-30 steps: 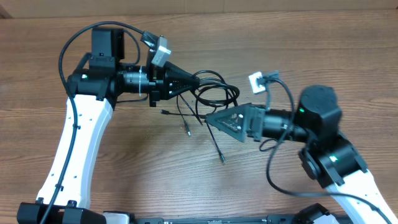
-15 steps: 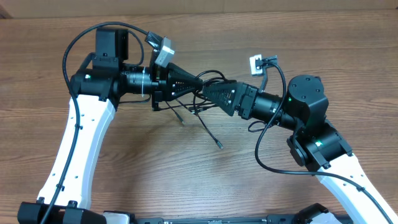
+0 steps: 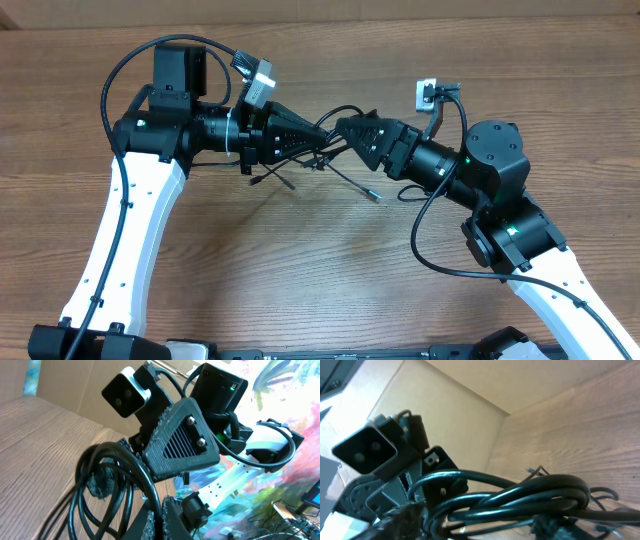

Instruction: Untangle cables

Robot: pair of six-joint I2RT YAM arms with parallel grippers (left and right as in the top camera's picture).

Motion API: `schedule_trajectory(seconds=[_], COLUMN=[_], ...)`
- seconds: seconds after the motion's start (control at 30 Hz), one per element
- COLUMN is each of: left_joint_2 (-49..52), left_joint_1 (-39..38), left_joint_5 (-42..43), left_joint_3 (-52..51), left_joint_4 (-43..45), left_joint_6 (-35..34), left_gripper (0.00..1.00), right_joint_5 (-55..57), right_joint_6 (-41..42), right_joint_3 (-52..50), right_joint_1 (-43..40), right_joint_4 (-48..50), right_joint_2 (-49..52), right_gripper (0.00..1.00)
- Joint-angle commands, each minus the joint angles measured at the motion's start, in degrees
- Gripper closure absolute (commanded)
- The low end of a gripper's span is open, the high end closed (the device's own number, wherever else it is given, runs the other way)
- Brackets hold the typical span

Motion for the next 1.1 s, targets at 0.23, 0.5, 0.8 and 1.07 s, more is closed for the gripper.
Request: schedule_trajectory(seconds=[0.23,0.5,0.8,1.07], left_joint_2=[-0.8,-0.8,-0.8,-0.8], left_joint_1=[-0.4,-0.4,-0.4,-0.4], left_joint_5=[3.6,3.6,3.6,3.6], left_joint_3=[-0.1,-0.1,-0.1,-0.1], left_joint_4=[0.2,0.2,0.2,0.2], left_joint_6=[-0.7,-0.7,-0.8,-0.8], left_gripper=[0.95,0.96,0.96,0.96], right_joint_5=[2.5,2.5,2.6,2.7], right_joint_6=[-0.3,0.7,0.7,0.7], right_joint_3=[1.3,1.3,1.3,1.3], right_joint_1=[0.1,0.1,0.1,0.1], right_joint_4=[3.1,3.3,3.3,3.3], right_joint_2=[-0.5,-0.5,-0.5,-0.5], right_gripper=[0.55,0.70,0.86,0.94])
